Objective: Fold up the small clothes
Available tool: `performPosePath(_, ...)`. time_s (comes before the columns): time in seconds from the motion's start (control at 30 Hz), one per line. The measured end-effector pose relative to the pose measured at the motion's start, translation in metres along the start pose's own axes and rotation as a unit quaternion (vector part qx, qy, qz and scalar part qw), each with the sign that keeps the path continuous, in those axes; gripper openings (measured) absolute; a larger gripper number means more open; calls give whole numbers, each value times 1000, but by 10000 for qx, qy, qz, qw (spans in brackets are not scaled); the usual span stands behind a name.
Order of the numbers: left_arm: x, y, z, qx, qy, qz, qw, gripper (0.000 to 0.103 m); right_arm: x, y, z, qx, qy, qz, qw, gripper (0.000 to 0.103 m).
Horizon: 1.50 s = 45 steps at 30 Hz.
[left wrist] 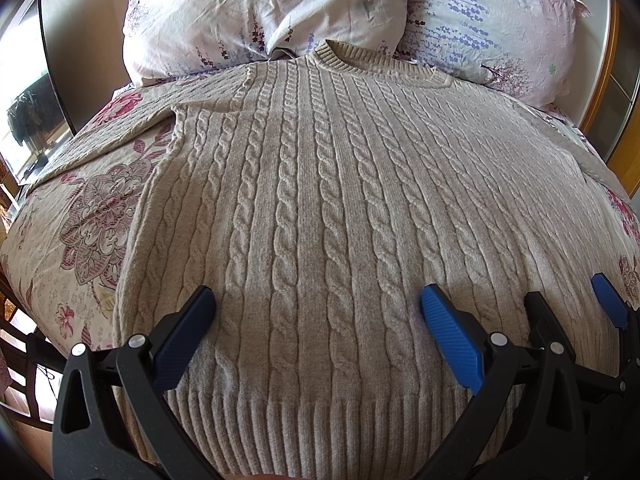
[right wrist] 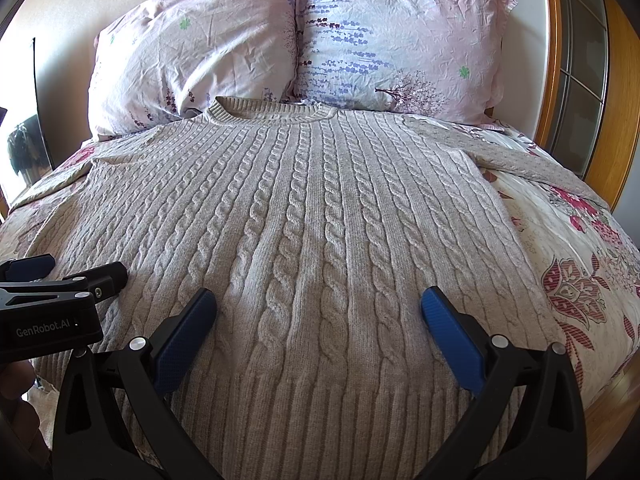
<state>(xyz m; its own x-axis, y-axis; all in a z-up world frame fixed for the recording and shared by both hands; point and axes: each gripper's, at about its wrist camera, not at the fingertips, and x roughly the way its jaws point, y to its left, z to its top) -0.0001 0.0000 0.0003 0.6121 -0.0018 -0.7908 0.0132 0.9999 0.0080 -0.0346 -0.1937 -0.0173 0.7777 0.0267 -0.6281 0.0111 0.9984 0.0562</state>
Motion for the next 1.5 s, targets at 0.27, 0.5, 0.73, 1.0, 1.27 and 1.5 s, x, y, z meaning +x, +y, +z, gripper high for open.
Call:
performPosePath(0.27,0,0,0,-1,-6,-1,10000,101,0,0,0,-1,-3,0,10000,102)
performPosePath(0.5,0,0,0,-1,-9,-1,10000,101,0,0,0,-2,-3,-1,10000,102)
performPosePath(0.73,0,0,0,-2,-16,-2,10000,101,0,0,0,-5,-3,0,10000,102)
performPosePath(1.0,0,0,0,-2,-20,-2,10000,101,0,0,-1,-7,-5,-3,10000,102)
performPosePath(1.27,1,0,2,23,60,0,10000,101,2,-1,6,-185,225,121,9995,102)
performPosePath(1.5,5,1,10,83,161,-19,9998,101,8,-15,7,-405,418,567,9967,102)
